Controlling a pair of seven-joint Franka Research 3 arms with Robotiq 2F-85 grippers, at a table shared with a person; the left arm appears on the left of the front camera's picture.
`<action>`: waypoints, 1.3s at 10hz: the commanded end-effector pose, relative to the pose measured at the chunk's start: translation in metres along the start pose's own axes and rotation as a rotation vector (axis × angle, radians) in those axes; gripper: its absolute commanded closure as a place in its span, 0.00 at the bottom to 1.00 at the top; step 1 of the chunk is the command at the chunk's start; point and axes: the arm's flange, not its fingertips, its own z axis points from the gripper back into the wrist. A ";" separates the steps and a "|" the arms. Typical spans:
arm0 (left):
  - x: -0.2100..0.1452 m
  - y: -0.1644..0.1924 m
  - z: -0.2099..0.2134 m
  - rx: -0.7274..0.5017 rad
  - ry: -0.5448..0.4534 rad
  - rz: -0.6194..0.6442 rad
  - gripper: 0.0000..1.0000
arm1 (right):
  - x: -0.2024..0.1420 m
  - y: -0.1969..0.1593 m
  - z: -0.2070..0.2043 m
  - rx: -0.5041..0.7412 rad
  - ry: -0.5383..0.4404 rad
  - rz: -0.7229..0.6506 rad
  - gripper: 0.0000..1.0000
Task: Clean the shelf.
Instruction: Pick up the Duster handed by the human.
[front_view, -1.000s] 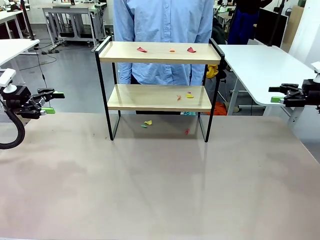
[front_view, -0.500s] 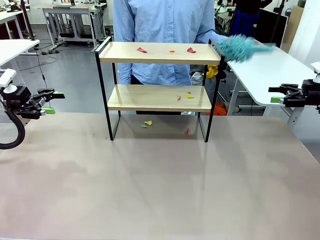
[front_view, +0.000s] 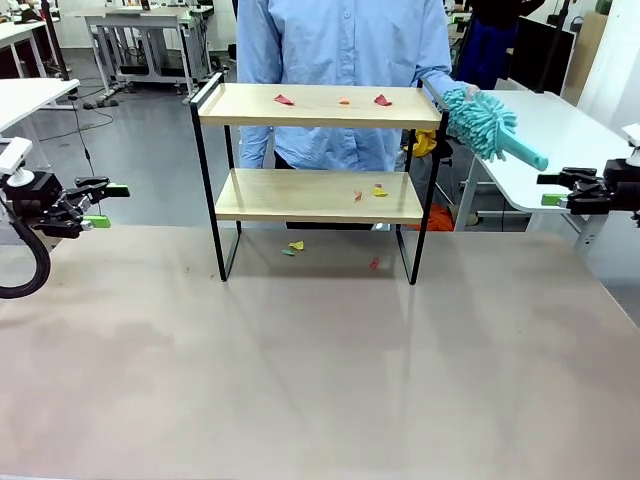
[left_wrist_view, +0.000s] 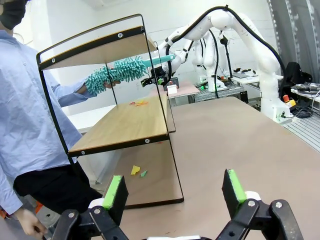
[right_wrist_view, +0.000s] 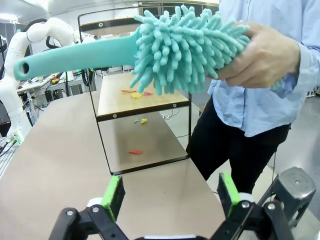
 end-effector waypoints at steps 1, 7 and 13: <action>0.002 0.000 0.000 -0.004 0.000 -0.003 0.00 | 0.001 0.000 0.000 0.000 0.001 0.002 0.00; 0.002 0.000 0.000 -0.004 0.000 -0.003 0.00 | 0.001 0.000 0.000 0.000 0.001 0.002 0.00; 0.002 0.000 0.000 -0.004 0.000 -0.003 0.00 | 0.136 0.051 0.028 -0.359 0.291 -0.023 0.00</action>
